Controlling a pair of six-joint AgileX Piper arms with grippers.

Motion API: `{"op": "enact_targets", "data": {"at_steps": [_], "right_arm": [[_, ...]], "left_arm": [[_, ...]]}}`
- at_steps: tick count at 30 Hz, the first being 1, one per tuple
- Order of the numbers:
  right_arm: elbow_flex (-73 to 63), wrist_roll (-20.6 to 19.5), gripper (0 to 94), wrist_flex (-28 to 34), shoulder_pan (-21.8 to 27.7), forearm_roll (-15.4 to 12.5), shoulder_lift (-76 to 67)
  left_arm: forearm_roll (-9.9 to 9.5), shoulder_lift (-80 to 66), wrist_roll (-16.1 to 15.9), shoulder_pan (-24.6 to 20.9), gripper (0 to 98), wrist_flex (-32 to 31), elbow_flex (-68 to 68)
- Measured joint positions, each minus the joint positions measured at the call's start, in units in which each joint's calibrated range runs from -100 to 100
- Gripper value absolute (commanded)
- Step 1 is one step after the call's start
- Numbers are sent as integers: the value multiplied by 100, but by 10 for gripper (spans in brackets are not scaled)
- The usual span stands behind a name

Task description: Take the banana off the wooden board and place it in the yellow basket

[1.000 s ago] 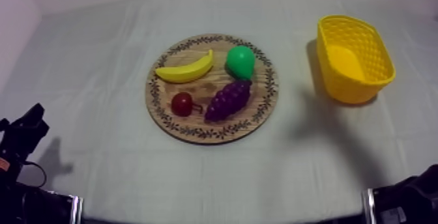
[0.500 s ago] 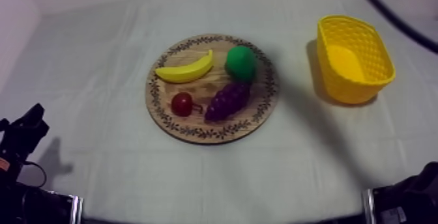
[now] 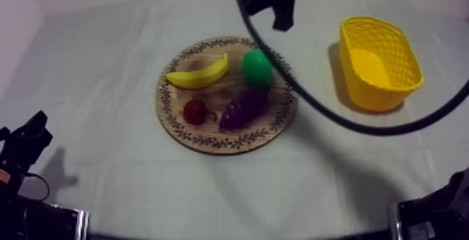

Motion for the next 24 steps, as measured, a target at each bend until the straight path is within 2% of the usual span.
{"op": "enact_targets", "data": {"at_steps": [13,15,21,24], "right_arm": [[-709,281,27,14,-206,48,1091],[-852,304,125,-7,-249,74,1236],[-1122,303,579,-271,-296,52,1559],[-1277,265,708,-261,-321,132,1672]], "left_arm": [[0,0,0,0,1,0,0],[0,0,0,0,1,0,0],[0,0,0,0,1,0,0],[0,0,0,0,1,0,0]]}}
